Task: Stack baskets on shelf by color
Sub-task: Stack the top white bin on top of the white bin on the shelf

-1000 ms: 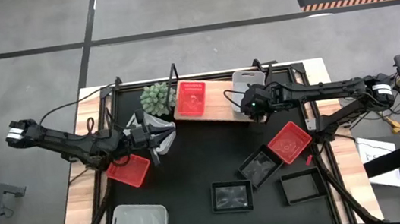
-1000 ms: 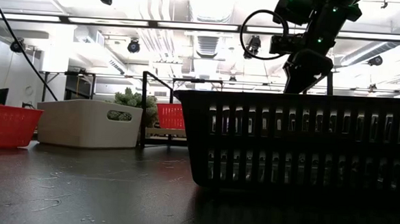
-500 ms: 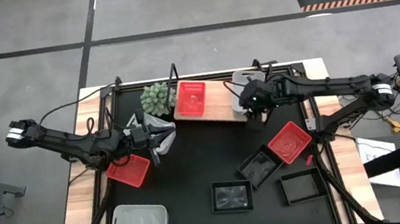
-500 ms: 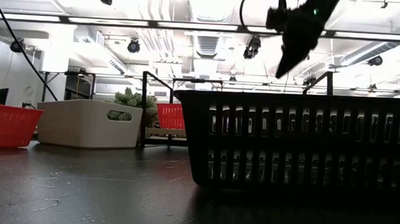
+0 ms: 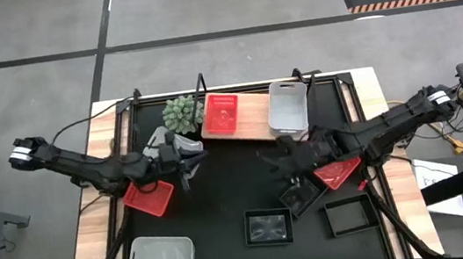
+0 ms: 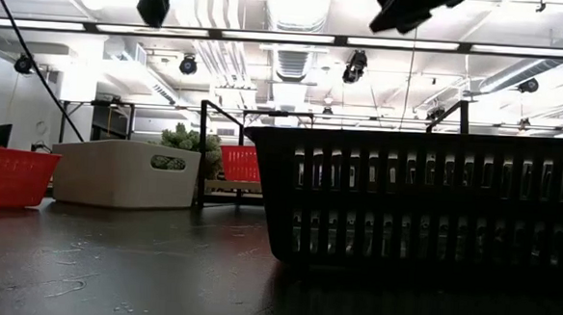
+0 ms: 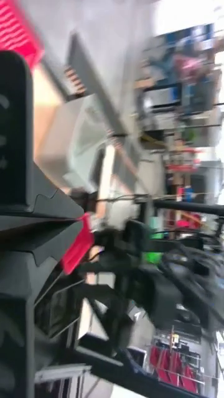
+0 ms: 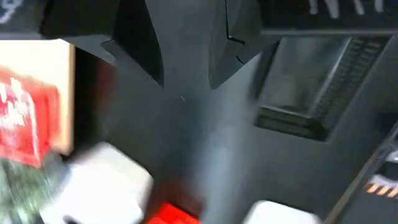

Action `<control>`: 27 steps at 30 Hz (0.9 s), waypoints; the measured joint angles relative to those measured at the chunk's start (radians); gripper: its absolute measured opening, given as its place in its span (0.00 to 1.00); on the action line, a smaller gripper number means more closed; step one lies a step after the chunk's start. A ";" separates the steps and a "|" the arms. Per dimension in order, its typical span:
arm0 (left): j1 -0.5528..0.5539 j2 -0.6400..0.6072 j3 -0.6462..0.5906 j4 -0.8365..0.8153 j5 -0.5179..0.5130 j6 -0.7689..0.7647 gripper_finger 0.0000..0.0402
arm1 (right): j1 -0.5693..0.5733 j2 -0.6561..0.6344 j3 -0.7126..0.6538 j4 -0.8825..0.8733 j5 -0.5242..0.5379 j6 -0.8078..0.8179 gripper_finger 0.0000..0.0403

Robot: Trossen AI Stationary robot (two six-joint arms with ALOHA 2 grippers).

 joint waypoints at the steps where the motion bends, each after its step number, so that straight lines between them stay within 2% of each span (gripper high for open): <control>1: -0.004 0.024 -0.004 -0.002 0.000 -0.039 0.00 | 0.023 0.000 -0.010 0.022 0.019 -0.024 0.28; 4: -0.018 0.103 -0.006 0.008 0.003 -0.142 0.00 | 0.073 -0.001 -0.042 0.098 0.067 -0.109 0.27; 8: -0.034 0.203 0.003 0.071 0.003 -0.216 0.00 | 0.094 -0.020 -0.089 0.197 0.066 -0.196 0.24; 12: -0.048 0.280 0.024 0.077 0.003 -0.303 0.00 | 0.093 -0.058 -0.132 0.224 0.067 -0.238 0.21; 18: -0.082 0.349 0.028 0.039 0.003 -0.525 0.00 | 0.093 -0.128 -0.168 0.249 0.066 -0.266 0.17; 23: -0.089 0.362 0.040 -0.108 -0.005 -0.726 0.00 | 0.093 -0.184 -0.224 0.285 0.058 -0.290 0.15; 27: -0.088 0.359 0.150 -0.469 -0.001 -0.953 0.00 | 0.093 -0.235 -0.267 0.319 0.058 -0.305 0.15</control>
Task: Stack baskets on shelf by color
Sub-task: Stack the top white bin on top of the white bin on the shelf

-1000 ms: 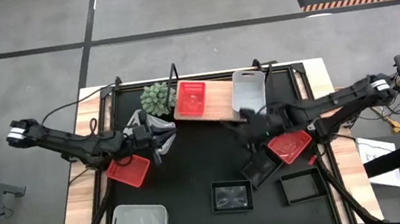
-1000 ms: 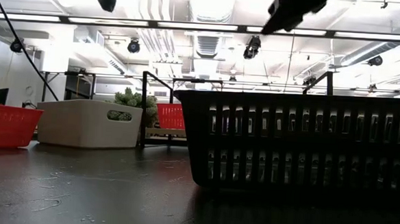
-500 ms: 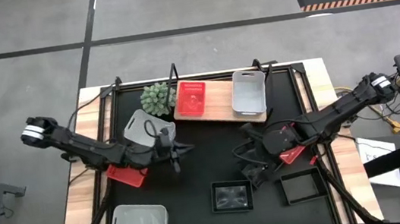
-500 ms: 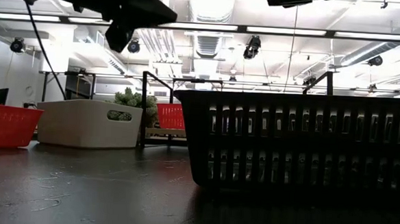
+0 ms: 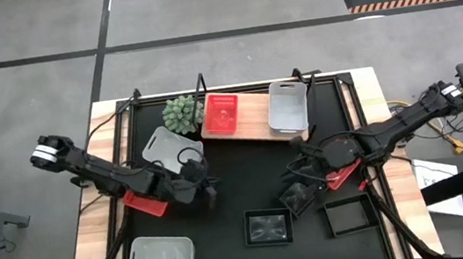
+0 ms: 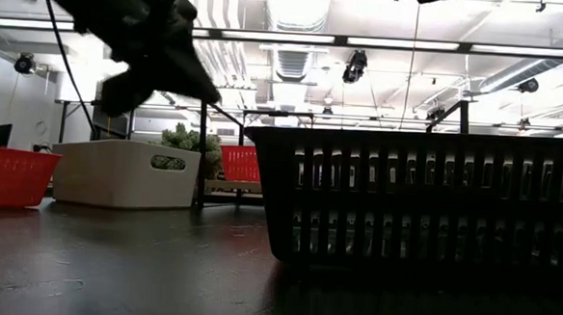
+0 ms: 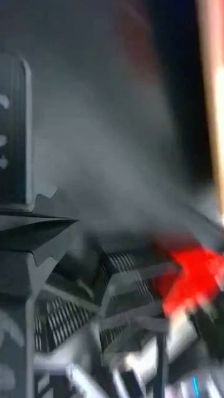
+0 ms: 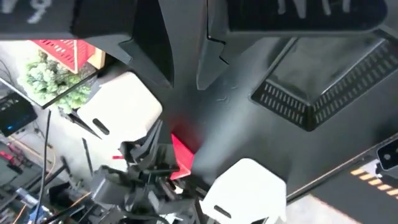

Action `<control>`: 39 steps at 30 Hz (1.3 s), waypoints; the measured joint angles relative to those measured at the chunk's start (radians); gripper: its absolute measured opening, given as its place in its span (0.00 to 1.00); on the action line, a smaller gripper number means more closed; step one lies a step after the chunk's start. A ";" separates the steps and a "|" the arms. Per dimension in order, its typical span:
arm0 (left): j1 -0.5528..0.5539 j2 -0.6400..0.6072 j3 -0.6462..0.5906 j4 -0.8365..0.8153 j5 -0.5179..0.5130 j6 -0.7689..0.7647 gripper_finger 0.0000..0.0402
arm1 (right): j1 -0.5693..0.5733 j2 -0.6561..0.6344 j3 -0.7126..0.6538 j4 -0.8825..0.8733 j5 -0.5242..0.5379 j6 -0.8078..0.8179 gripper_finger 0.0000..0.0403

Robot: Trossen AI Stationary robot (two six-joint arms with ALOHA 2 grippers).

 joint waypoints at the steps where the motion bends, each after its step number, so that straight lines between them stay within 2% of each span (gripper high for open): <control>1: 0.000 0.000 0.041 -0.124 0.014 -0.049 0.00 | 0.000 -0.013 -0.006 0.001 0.000 0.007 0.15; 6: -0.005 0.053 0.245 -0.603 0.083 -0.175 0.00 | 0.000 -0.074 -0.028 0.002 0.000 0.033 0.15; 12: 0.048 0.121 0.383 -0.841 0.100 -0.175 0.00 | 0.000 -0.107 -0.052 -0.044 0.000 0.052 0.15; 16: 0.104 0.138 0.411 -0.982 0.110 -0.151 0.00 | 0.000 -0.121 -0.070 -0.038 0.000 0.060 0.15; 23: 0.184 0.115 0.387 -1.001 0.135 -0.064 0.00 | 0.000 -0.144 -0.082 -0.035 0.000 0.079 0.15; 30: 0.210 0.112 0.377 -0.965 0.136 0.014 0.02 | 0.000 -0.144 -0.082 -0.035 0.000 0.096 0.15; 33: 0.209 0.112 0.373 -0.955 0.159 0.018 0.10 | 0.000 -0.144 -0.082 -0.035 0.000 0.095 0.15; 39: 0.214 0.112 0.359 -0.940 0.164 -0.011 0.32 | 0.000 -0.145 -0.083 -0.036 0.000 0.095 0.15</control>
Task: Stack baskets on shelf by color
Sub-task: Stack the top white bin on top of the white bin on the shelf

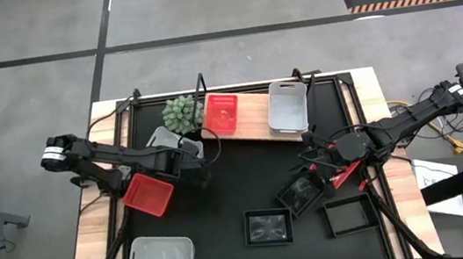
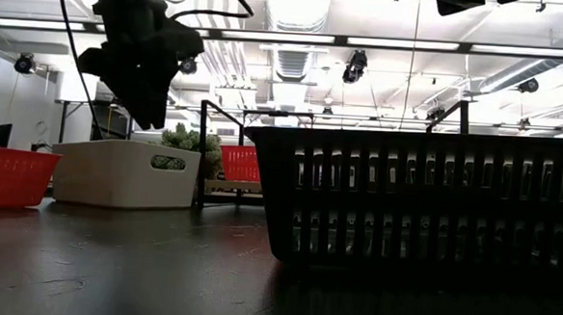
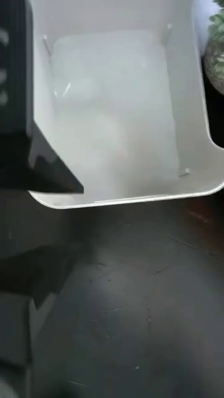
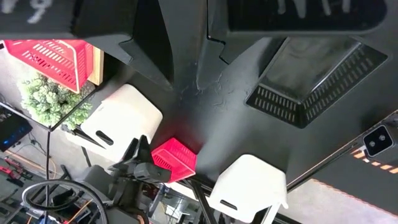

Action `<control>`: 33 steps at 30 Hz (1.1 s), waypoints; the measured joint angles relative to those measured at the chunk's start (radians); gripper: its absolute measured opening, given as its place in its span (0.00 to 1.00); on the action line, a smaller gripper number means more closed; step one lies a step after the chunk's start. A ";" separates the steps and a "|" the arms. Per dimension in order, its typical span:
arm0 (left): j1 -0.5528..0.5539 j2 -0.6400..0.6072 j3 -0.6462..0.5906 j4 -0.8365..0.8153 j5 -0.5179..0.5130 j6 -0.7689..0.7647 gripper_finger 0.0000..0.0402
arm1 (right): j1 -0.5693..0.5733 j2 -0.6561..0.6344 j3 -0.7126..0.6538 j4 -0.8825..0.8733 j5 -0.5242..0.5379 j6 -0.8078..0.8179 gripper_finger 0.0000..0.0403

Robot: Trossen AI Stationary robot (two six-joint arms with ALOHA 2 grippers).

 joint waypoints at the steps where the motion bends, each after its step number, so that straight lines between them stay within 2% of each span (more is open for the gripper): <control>1: 0.003 0.000 -0.008 0.013 -0.001 -0.008 0.35 | 0.000 0.000 -0.001 -0.001 0.000 0.000 0.15; 5: 0.014 0.000 -0.051 0.086 -0.007 -0.030 0.45 | 0.000 0.000 -0.001 -0.001 0.000 0.000 0.15; 8: 0.024 0.007 -0.073 0.101 -0.012 -0.032 0.48 | 0.000 0.000 -0.002 -0.002 0.000 0.002 0.15; 22: 0.025 0.092 -0.085 0.124 -0.032 -0.011 0.48 | 0.000 0.001 -0.003 -0.025 0.008 0.022 0.15; 33: 0.024 0.111 -0.085 0.150 0.035 0.021 0.47 | 0.000 0.001 -0.007 -0.027 0.008 0.026 0.15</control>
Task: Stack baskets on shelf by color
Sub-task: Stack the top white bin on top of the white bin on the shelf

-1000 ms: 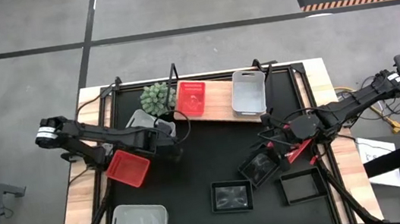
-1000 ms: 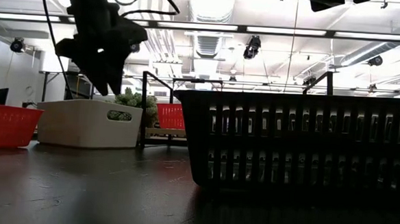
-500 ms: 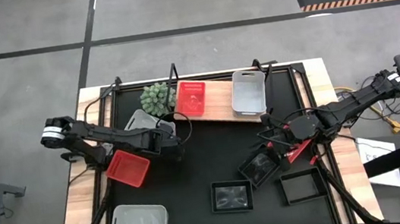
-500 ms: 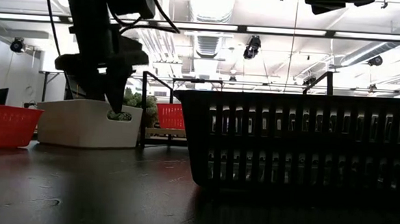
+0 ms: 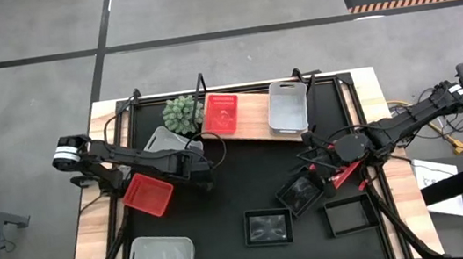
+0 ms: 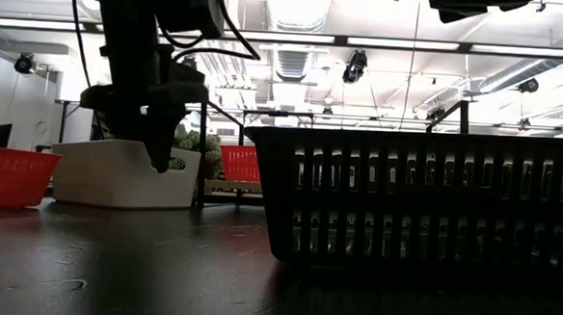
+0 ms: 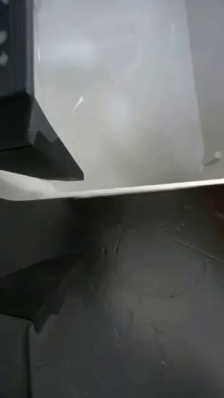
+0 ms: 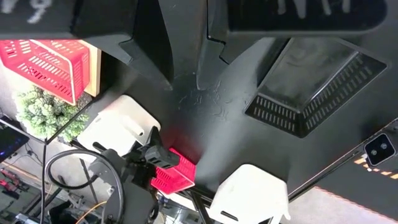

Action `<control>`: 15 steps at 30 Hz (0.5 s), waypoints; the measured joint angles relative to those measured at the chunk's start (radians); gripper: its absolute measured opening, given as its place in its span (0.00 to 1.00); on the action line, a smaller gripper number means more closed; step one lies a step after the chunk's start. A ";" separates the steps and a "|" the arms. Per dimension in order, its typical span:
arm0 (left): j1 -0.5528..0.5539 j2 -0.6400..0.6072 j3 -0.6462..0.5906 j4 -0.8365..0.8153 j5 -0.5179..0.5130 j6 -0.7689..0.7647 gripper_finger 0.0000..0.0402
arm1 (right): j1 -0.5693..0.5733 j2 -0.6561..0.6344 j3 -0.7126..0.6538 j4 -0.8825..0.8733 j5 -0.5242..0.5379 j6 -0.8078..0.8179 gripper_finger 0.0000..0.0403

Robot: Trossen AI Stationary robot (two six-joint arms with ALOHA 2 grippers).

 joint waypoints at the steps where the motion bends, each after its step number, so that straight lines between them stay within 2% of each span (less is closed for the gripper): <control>1: 0.000 0.000 0.000 0.000 0.002 0.000 0.46 | 0.000 0.000 0.000 0.000 0.000 0.000 0.15; 6: -0.001 0.000 0.000 0.001 0.022 0.009 0.38 | 0.000 0.000 0.000 0.000 0.000 0.000 0.15; 15: -0.008 0.000 0.000 0.002 0.034 0.030 0.17 | 0.000 0.000 0.000 0.001 0.000 0.000 0.15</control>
